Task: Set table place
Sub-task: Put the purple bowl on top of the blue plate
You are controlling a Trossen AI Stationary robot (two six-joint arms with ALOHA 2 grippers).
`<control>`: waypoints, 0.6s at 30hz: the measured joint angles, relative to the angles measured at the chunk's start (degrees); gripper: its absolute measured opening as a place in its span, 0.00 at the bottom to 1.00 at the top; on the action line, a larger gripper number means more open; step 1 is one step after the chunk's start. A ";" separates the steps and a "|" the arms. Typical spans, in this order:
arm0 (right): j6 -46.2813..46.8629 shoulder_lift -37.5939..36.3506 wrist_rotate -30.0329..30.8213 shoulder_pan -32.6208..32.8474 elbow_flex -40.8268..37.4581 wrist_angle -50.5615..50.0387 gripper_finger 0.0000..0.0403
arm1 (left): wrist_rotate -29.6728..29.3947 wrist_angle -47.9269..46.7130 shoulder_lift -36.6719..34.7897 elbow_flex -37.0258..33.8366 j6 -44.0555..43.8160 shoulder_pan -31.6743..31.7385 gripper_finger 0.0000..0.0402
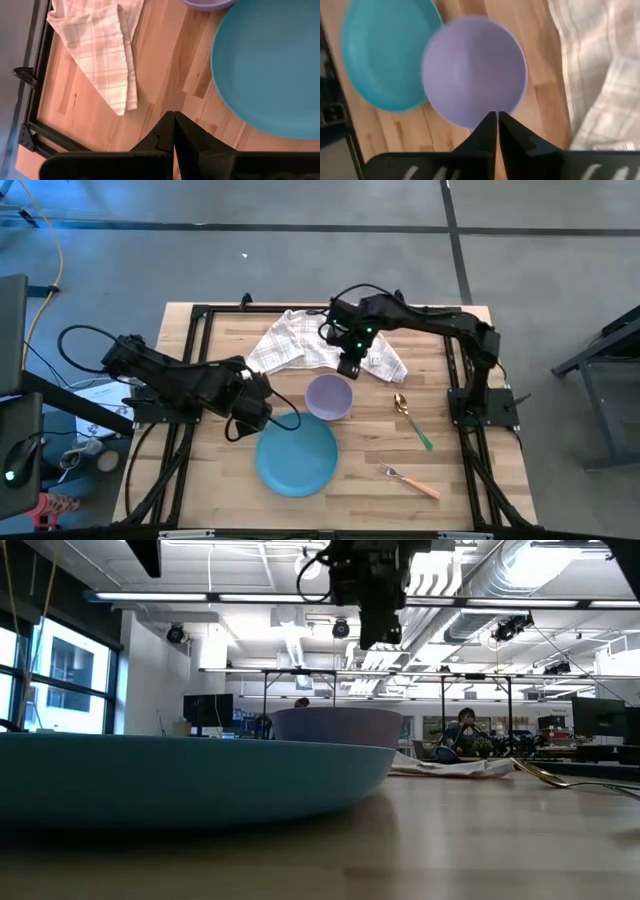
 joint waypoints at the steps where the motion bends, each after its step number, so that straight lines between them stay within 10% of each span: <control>1: -0.11 0.93 0.82 0.04 0.72 -1.33 0.05 | -0.17 0.00 -0.40 0.00 -0.06 0.00 0.00; 18: 5.00 8.94 8.37 1.56 0.14 0.38 0.49 | -2.81 0.02 -3.00 -0.02 -0.50 0.00 0.00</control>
